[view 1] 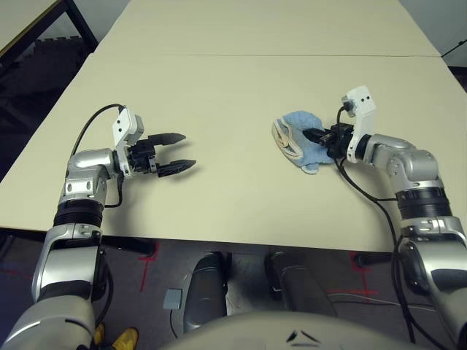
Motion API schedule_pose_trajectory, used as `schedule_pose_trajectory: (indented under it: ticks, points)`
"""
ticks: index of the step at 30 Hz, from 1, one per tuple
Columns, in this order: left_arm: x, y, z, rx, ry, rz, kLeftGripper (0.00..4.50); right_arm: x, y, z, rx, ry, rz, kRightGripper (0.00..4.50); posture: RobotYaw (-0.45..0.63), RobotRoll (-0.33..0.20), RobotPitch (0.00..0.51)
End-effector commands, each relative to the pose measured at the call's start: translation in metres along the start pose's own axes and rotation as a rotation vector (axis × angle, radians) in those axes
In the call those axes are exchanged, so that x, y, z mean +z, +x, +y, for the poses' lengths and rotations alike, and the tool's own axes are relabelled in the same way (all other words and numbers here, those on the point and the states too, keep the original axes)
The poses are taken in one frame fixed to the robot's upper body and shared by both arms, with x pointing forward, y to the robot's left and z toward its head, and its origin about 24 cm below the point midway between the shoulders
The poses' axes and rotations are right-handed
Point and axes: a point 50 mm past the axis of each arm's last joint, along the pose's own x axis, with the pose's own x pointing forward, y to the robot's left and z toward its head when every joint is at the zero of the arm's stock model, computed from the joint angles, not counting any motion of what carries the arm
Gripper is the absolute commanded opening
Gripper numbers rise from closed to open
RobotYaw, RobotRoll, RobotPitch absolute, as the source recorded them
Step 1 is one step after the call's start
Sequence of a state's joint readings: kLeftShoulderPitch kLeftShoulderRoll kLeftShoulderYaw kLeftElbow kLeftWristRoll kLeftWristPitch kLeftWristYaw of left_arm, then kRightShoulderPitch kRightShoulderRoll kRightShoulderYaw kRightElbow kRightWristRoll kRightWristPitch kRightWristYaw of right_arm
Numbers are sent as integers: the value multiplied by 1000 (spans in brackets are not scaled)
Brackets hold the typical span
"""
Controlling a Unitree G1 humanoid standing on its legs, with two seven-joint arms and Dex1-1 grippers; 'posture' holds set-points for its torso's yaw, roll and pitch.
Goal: Wipe the water off the table with a rag.
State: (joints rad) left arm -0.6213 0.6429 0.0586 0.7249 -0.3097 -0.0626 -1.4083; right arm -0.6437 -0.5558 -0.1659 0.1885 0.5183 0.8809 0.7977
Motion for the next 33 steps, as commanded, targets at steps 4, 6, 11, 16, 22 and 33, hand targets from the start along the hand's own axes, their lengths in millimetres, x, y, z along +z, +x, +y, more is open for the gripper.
schedule_pose_trajectory:
  ticks: [4, 6, 11, 16, 22, 33]
  points:
    - [-3, 0, 1, -10, -3, 20, 4500, 35, -51, -11, -63, -68, 10, 20, -273, 0, 125]
    - [-3, 1, 2, -9, -2, 19, 4500, 31, -58, -16, -88, -60, 42, 20, -273, 0, 121]
    - [-3, 1, 2, -8, 0, 16, 4500, 3, -68, -32, -153, -25, 145, 20, -270, 0, 115]
    - [-2, 1, 2, -11, 9, 17, 4500, -25, -70, -52, -219, 14, 198, 20, -262, 0, 114]
    - [1, -1, 2, -14, 17, 17, 4500, -46, -75, -75, -325, 9, 225, 20, -250, 0, 115]
    - [3, -4, 5, 22, 15, 7, 4500, -22, -76, -81, -360, -58, 57, 2758, -248, 0, 118]
